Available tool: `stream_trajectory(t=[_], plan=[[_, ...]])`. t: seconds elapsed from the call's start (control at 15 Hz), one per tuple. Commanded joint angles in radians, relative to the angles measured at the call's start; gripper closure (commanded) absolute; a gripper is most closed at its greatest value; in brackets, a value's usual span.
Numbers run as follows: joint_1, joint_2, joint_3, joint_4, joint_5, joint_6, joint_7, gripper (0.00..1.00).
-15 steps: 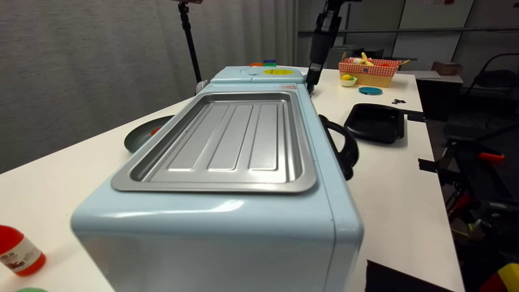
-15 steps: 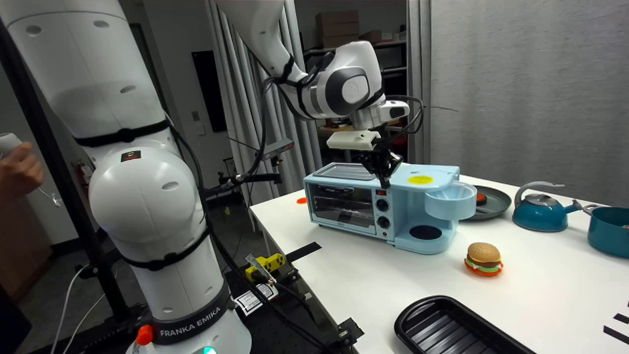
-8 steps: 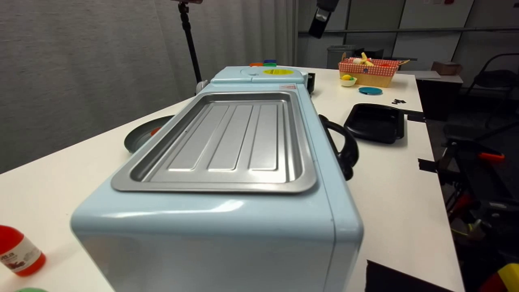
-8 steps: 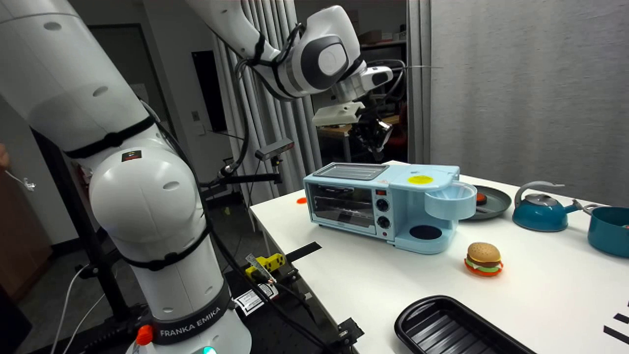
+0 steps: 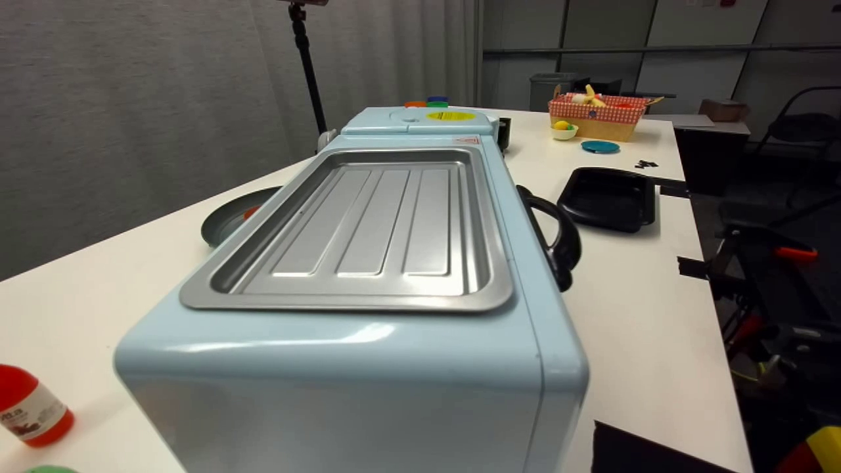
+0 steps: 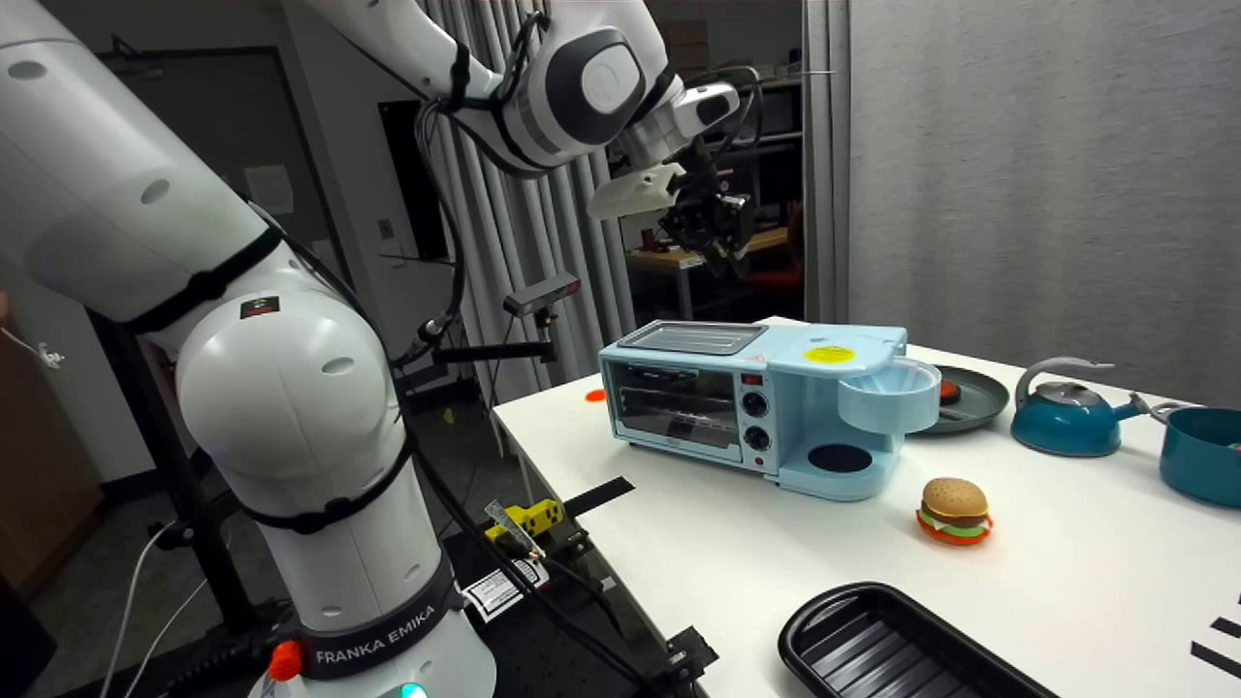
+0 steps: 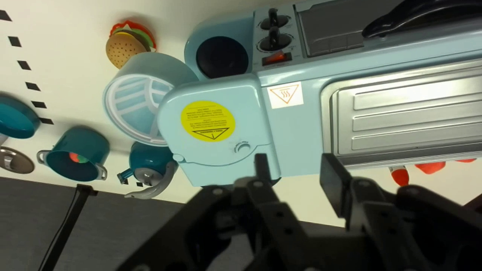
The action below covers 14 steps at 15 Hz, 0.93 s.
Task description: Turn on the switch of the toaster oven
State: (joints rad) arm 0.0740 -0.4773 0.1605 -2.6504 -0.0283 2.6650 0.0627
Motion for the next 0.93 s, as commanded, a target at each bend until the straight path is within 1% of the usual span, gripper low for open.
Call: stream_trajectory(t=[0.0,0.07,0.27,0.6,0.67,0.87], plan=[[0.005,-0.077,0.008,-0.031,-0.013,-0.018,0.027,0.28],[0.004,-0.086,0.008,-0.033,-0.013,-0.018,0.026,0.19],[0.003,-0.109,0.008,-0.040,-0.013,-0.018,0.024,0.00],[0.005,-0.134,0.008,-0.053,-0.015,-0.034,0.017,0.00],[0.007,-0.087,-0.001,-0.030,-0.008,-0.006,0.006,0.00],[0.007,-0.094,-0.001,-0.036,-0.008,-0.007,0.006,0.00]])
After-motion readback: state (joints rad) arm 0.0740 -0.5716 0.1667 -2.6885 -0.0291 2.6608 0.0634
